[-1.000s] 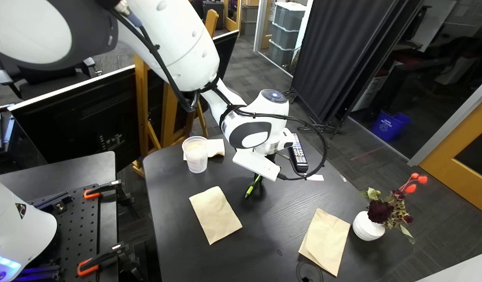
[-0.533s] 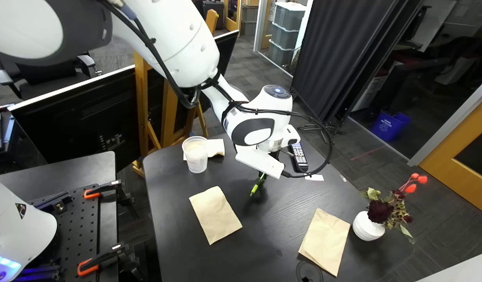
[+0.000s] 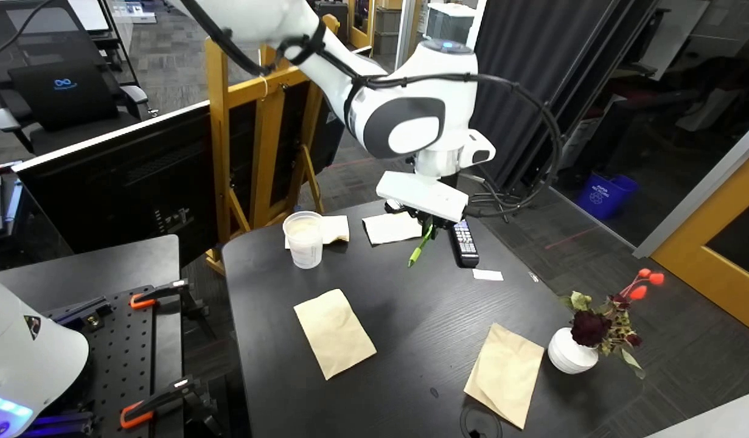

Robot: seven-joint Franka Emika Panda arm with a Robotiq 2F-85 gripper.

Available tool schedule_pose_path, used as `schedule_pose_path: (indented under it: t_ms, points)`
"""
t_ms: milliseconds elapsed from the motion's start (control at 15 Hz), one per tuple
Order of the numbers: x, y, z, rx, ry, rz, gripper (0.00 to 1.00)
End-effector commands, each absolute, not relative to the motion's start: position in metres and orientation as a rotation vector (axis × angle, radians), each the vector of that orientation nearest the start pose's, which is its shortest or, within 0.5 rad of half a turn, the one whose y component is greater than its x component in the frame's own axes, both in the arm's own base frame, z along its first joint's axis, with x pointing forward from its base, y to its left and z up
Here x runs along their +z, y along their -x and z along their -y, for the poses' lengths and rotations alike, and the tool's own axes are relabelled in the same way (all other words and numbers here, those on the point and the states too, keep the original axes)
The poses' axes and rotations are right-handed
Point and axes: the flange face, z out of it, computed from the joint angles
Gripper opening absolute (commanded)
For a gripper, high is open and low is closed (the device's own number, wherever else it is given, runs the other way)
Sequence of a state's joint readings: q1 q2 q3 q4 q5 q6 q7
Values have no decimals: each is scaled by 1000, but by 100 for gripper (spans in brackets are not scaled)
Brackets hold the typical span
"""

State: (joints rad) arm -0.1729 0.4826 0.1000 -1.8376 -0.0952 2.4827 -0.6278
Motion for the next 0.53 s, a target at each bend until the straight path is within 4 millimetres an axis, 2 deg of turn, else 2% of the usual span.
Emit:
schedule_pose_path:
  t_ms: [0, 200, 333, 467]
  points:
    - [341, -623, 44, -154, 3033, 974, 4]
    - [369, -608, 37, -147, 2989, 1005, 4]
    - [374, -602, 33, -183, 2935, 1035, 4]
    - [371, -597, 32, -214, 2875, 1064, 4]
